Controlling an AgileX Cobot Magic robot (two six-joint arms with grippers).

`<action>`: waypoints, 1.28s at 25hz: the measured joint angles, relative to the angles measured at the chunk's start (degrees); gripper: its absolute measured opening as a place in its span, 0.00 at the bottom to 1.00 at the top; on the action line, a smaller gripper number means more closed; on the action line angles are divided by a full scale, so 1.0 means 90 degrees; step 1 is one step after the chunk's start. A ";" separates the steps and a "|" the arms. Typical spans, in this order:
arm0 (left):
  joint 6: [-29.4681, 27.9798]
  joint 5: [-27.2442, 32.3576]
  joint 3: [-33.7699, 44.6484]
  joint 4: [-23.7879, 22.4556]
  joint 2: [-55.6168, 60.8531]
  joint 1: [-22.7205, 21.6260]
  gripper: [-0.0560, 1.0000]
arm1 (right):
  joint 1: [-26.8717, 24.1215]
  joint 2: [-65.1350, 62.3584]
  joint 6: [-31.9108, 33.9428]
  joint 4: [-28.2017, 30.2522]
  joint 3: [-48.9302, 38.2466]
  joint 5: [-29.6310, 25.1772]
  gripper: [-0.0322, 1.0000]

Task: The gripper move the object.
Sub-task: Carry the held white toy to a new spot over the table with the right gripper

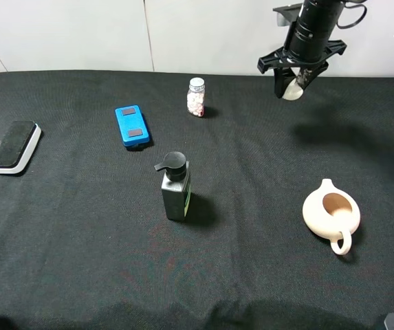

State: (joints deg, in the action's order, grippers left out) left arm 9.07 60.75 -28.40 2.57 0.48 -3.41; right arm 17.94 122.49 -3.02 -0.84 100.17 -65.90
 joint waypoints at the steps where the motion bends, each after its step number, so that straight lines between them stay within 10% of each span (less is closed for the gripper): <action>1: 0.0000 0.0000 0.0000 0.0000 0.0000 0.0000 0.99 | 0.0062 -0.0030 0.0007 0.0007 0.0000 -0.0027 0.36; 32: 0.0000 0.0000 0.0000 0.0000 0.0000 0.0000 0.99 | 0.2288 -0.0398 0.0132 0.0030 0.0000 -0.0441 0.36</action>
State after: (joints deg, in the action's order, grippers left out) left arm 9.07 60.75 -28.40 2.57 0.48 -3.41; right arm 38.54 118.92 -1.83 -0.57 100.17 -69.87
